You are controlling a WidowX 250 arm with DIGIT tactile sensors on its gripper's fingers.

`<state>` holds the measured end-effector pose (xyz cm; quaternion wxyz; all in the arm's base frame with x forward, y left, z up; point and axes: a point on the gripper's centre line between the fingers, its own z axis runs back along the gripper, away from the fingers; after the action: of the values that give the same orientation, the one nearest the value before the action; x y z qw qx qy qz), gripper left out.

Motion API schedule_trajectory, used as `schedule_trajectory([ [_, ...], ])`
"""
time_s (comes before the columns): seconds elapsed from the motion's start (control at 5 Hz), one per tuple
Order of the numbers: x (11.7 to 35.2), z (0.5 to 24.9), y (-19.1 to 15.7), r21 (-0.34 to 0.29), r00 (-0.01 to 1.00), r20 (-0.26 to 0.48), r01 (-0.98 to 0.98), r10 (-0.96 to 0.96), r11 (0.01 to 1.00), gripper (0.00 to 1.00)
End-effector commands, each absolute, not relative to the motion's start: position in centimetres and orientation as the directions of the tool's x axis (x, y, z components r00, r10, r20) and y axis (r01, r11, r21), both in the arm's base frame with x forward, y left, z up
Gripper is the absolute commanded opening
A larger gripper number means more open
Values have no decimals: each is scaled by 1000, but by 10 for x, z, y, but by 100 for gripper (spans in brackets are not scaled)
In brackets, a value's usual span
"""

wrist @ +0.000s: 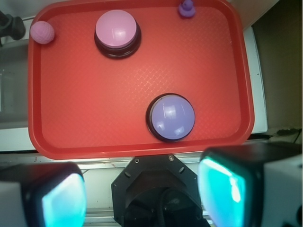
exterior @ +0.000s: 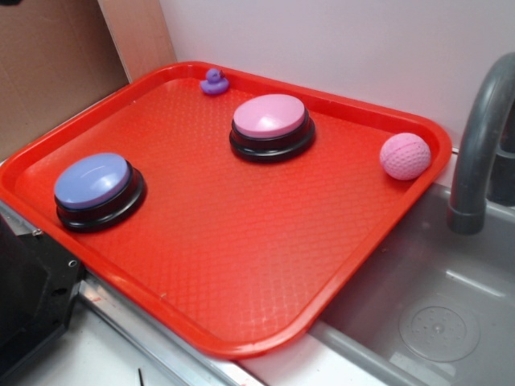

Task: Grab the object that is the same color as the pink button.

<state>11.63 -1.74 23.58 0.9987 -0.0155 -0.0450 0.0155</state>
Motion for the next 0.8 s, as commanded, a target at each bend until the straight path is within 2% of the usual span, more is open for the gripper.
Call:
schedule_trajectory([
  [0.0, 116, 236, -17, -32, 995, 89, -30, 32, 999, 100],
  [0.2, 150, 221, -67, -28, 985, 104, 145, -141, 989, 100],
  [0.4, 159, 218, -103, -10, 973, 93, 211, -209, 977, 100],
  [0.6, 176, 200, -124, -34, 974, 126, 195, -190, 980, 100],
])
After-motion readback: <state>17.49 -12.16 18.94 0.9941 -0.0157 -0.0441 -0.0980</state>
